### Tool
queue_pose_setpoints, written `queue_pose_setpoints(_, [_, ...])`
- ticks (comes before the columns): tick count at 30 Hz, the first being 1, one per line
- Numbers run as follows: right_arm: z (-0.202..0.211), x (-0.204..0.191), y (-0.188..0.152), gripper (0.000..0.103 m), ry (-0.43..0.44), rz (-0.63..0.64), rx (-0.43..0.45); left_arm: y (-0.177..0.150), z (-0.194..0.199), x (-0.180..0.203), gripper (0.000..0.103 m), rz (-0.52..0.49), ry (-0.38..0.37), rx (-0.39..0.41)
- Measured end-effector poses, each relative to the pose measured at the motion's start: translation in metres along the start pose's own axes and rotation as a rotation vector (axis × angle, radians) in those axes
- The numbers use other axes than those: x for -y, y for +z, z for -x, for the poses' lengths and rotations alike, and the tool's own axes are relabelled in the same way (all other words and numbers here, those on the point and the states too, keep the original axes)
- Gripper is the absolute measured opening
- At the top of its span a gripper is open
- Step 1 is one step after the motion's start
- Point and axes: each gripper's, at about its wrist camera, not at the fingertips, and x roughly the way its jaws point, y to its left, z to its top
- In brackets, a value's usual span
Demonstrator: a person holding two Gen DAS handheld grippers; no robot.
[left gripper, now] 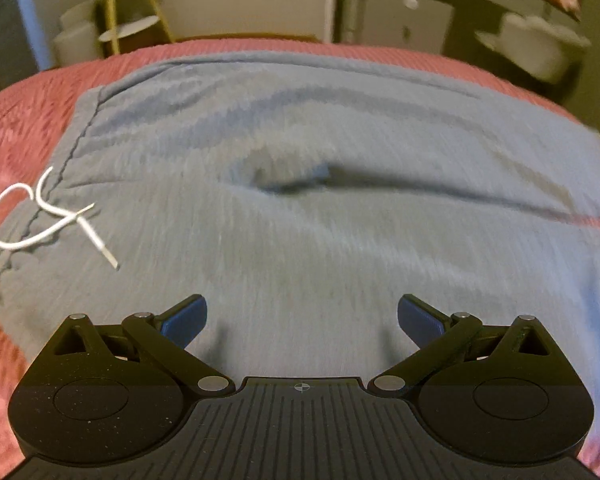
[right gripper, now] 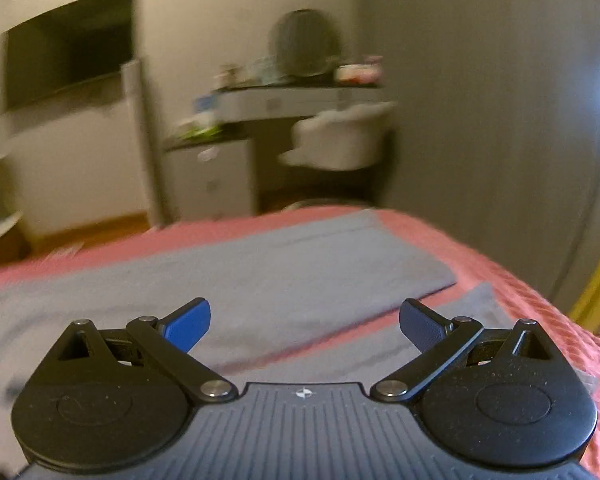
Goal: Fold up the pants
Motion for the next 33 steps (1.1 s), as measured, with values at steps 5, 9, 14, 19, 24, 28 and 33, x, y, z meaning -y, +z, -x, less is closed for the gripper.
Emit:
queue_pose_setpoints(5, [-0.109, -0.006, 0.025, 0.101, -0.044, 0.009, -0.117, 0.022, -0.039, -0.012, 0.103, 0.083, 0.061, 0.027])
queue_pose_setpoints(9, [-0.194, -0.030, 0.051, 0.101, 0.004, -0.001, -0.214, 0.023, -0.061, -0.030, 0.103, 0.141, 0.107, 0.084])
queue_pose_setpoints(14, [-0.302, -0.048, 0.081, 0.093, -0.006, -0.164, -0.410, 0.015, -0.072, -0.039, 0.103, 0.137, 0.136, 0.151])
queue_pose_setpoints(19, [-0.363, -0.040, 0.091, 0.073, -0.082, -0.378, -0.469, 0.013, -0.081, -0.028, 0.103, 0.070, 0.167, 0.179])
queue_pose_setpoints(24, [-0.389, -0.051, 0.090, 0.074, -0.120, -0.371, -0.500, 0.009, -0.086, -0.025, 0.103, 0.046, 0.167, 0.218])
queue_pose_setpoints(28, [-0.388, -0.063, 0.084, 0.018, -0.230, -0.237, -0.501, 0.008, -0.086, -0.028, 0.103, 0.046, 0.152, 0.227])
queue_pose_setpoints(33, [-0.345, -0.030, 0.080, 0.003, -0.071, -0.277, -0.441, 0.010, -0.084, -0.031, 0.103, 0.047, 0.135, 0.198])
